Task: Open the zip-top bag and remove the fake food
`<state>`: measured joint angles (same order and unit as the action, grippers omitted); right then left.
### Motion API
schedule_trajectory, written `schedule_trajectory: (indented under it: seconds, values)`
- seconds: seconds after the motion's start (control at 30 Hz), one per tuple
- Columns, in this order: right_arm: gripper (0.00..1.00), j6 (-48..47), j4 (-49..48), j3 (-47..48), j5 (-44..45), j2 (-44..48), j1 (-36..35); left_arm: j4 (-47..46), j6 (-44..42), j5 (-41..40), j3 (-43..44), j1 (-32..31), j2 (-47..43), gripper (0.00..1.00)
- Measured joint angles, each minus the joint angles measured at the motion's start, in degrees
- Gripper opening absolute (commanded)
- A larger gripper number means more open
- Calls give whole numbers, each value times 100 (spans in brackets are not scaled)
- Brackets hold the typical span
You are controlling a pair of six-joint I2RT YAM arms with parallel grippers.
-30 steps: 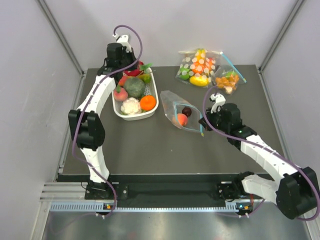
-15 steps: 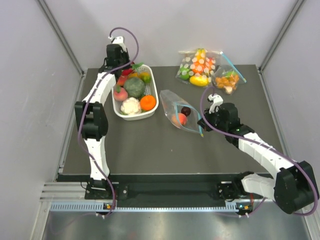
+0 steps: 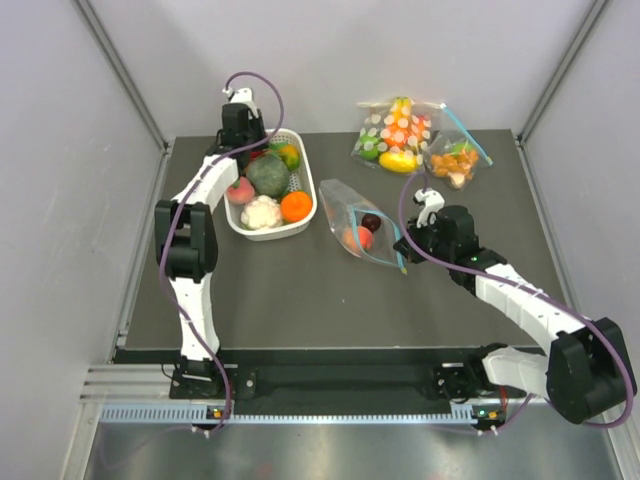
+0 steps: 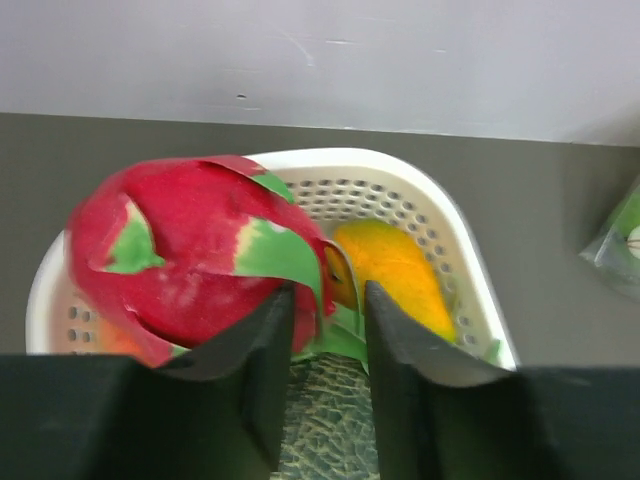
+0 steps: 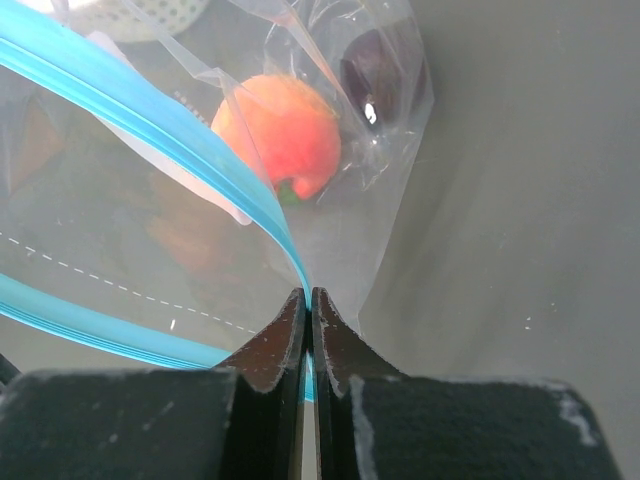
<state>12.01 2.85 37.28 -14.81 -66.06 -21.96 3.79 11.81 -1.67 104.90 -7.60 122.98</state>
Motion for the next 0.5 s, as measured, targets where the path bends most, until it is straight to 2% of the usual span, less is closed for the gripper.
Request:
schedule_trajectory:
  seconds: [0.17,0.37,0.5]
  values:
    - [0,0,7,0,-11,7,0,-66,-22,-15,-251,-33,-170,73]
    - [0,-2,20,4,-31,109,2,42,-177,-98,-481,-149,-645,84]
    - [0,-2,42,46,-33,181,0,105,-334,-208,-490,-348,-1110,86]
